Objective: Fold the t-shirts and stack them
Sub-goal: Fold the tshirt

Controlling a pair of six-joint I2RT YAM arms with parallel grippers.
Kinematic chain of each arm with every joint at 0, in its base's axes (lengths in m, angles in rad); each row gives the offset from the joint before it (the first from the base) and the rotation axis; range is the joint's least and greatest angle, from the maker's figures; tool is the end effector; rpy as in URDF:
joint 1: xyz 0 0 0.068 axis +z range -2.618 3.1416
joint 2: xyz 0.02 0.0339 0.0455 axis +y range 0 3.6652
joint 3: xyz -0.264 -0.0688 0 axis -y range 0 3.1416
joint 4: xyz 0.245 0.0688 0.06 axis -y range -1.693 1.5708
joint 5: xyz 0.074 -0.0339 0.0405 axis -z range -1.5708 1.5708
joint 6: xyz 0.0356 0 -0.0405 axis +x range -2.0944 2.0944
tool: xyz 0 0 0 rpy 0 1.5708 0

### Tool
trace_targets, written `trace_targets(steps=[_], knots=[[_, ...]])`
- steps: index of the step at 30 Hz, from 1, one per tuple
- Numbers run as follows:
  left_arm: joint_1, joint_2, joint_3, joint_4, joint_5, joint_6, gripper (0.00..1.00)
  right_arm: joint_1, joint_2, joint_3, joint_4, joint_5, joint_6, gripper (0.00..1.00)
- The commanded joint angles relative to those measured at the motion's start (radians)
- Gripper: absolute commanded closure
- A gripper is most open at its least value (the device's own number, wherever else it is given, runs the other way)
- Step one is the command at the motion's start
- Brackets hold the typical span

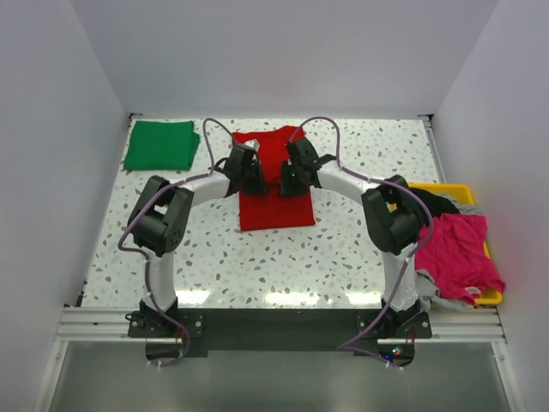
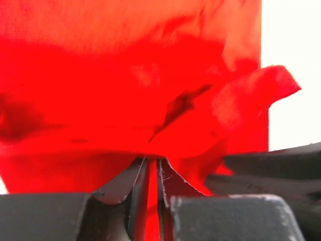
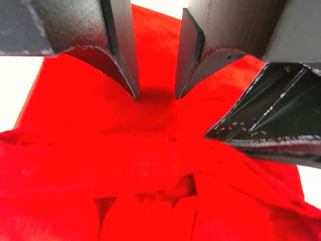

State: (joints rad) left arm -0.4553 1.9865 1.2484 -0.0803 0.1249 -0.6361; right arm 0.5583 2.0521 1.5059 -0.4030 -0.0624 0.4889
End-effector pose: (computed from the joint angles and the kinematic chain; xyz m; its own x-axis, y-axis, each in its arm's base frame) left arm 0.3779 -0.1900 0.1547 -0.8321 -0.2489 -0.4957 0.0230 0.8774 -0.4791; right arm 0.3775 0.2384 0.1825 -0.8715 0.0083 -0.4903 -0.1701 0.9326 0.3183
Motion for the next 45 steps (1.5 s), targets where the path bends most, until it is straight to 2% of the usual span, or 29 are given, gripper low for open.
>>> trace_targets(steps=[1,10,19,26,32,36,41,45], knots=[[0.02,0.044,0.103,0.065,0.032,-0.007,0.83,-0.001,0.008,0.082,0.004,0.032,-0.009,0.62],[0.07,0.106,0.174,0.03,0.018,-0.008,0.8,-0.014,0.131,0.266,-0.082,0.059,-0.018,0.62],[0.101,0.113,0.163,0.004,-0.011,0.004,0.8,-0.052,0.292,0.488,-0.195,0.096,-0.055,0.62],[0.133,0.097,0.123,0.033,-0.005,0.007,0.78,-0.063,0.344,0.494,-0.215,0.09,-0.067,0.61],[0.164,0.072,0.079,0.057,0.009,0.012,0.78,-0.083,0.273,0.459,-0.18,0.078,-0.069,0.58],[0.178,0.054,0.069,0.056,-0.007,0.027,0.78,-0.101,0.218,0.448,-0.175,0.143,-0.069,0.56],[0.181,0.09,0.08,0.034,-0.018,0.026,0.79,-0.107,0.29,0.528,-0.232,0.157,-0.087,0.56],[0.181,0.095,0.054,0.037,-0.018,0.01,0.8,-0.109,0.298,0.447,-0.195,0.139,-0.072,0.56]])
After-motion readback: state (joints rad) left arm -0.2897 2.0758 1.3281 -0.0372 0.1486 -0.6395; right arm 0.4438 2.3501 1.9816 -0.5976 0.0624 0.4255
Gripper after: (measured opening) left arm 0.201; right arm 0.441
